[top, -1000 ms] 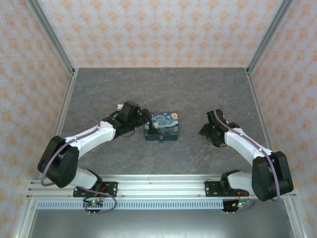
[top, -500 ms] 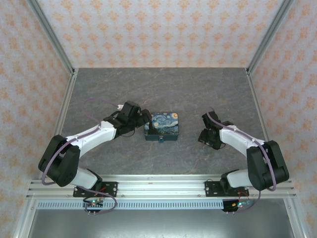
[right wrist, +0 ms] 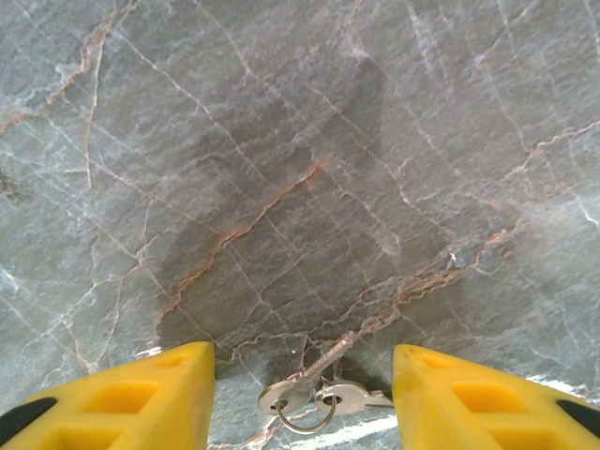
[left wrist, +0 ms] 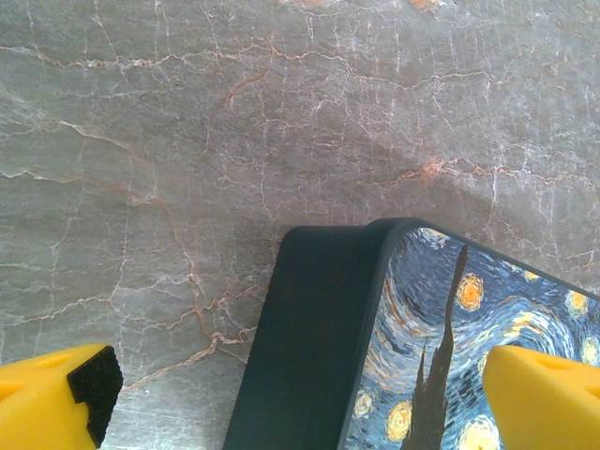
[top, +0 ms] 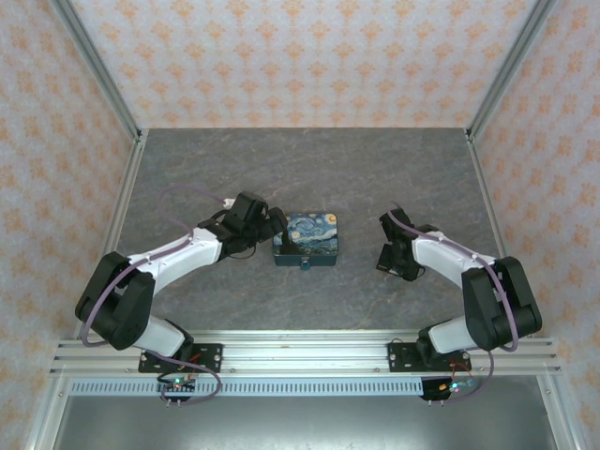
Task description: Unlock the padlock with the key
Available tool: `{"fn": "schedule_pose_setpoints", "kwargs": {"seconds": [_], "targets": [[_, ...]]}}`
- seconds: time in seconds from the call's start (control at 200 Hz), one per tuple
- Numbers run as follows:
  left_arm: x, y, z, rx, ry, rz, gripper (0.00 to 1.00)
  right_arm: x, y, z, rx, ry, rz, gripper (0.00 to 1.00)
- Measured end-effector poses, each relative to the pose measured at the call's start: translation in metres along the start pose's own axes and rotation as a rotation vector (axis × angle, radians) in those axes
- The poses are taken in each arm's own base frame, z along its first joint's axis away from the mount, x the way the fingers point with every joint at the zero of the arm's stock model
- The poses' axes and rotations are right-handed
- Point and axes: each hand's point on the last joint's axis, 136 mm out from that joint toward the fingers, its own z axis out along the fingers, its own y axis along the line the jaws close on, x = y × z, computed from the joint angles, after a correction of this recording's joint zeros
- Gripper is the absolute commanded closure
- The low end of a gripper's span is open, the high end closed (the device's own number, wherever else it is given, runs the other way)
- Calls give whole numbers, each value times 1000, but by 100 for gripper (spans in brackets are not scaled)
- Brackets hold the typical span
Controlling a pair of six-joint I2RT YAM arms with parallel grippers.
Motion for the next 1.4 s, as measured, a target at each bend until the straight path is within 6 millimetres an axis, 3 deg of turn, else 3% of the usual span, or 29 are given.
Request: {"fn": "schedule_pose_setpoints", "kwargs": {"seconds": [0.24,0.445,0.646,0.751,0.851,0.911,1.146,1.396], "targets": [[1,-1,3,0,11,0,0,-1,2,0,-5,-2,-14,68],[5,-4,3,7,22,6,0,-3,7,1,-26,-7,-12,87],[5,-7,3,14,25,9,0,-4,13,1,-59,-10,-5,91],[5,-7,2,14,25,9,0,-4,14,1,-74,-16,2,84],[5,-8,2,14,26,11,0,-2,18,-3,-116,-25,20,61],[5,-9,2,16,25,11,0,1,19,-10,-149,-39,41,55],[5,-9,1,15,26,11,0,18,33,-43,-286,-108,48,53],[7,-11,1,18,30,16,0,59,39,-44,-242,-42,-85,53]]}}
